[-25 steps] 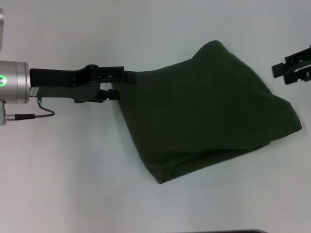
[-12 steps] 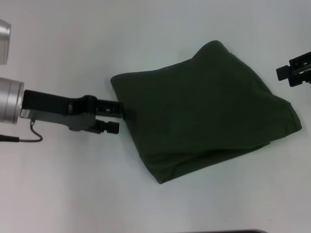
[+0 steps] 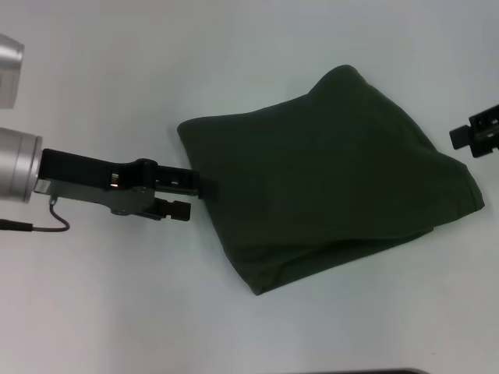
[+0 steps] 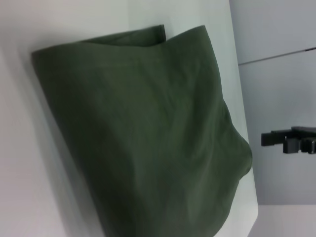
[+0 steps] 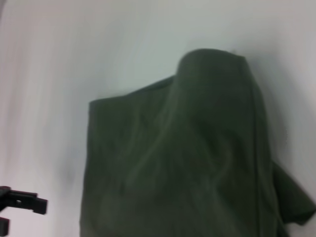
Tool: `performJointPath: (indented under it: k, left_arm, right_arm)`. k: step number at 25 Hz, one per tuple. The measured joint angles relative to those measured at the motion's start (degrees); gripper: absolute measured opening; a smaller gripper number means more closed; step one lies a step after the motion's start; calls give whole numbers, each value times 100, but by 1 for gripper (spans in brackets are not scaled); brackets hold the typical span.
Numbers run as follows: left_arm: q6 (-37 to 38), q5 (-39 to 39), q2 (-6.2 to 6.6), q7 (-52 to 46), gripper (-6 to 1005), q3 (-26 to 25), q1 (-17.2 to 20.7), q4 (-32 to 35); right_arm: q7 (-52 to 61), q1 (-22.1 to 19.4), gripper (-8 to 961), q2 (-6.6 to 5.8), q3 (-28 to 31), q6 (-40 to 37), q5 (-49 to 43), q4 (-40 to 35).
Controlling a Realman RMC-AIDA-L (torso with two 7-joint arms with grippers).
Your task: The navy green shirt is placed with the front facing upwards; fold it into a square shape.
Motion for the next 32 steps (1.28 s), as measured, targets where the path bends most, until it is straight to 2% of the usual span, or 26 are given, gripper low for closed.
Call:
performJointPath:
  k: [8, 11, 13, 15, 25, 32]
  left_arm:
    - [-6, 1, 22, -9, 885, -32, 9, -1]
    - [-19, -4, 13, -9, 885, -33, 3, 2]
    - [-92, -17, -41, -7, 885, -12, 0, 6]
    - [-65, 18, -59, 9, 885, 106, -17, -1]
    - [-49, 8, -39, 8, 885, 168, 13, 4]
    - [-264, -27, -79, -24, 885, -194, -94, 0]
  right_arm:
    - [-6, 24, 596, 20, 21, 1, -60, 0]
    - [-32, 29, 596, 135, 35, 2, -11, 14]
    - [-87, 24, 596, 214, 27, 7, 46, 52]
    - [-119, 28, 595, 245, 5, 13, 51, 78]
    - [-84, 63, 595, 156, 62, 95, 66, 84]
    - [-79, 48, 596, 135, 345, 254, 81, 81]
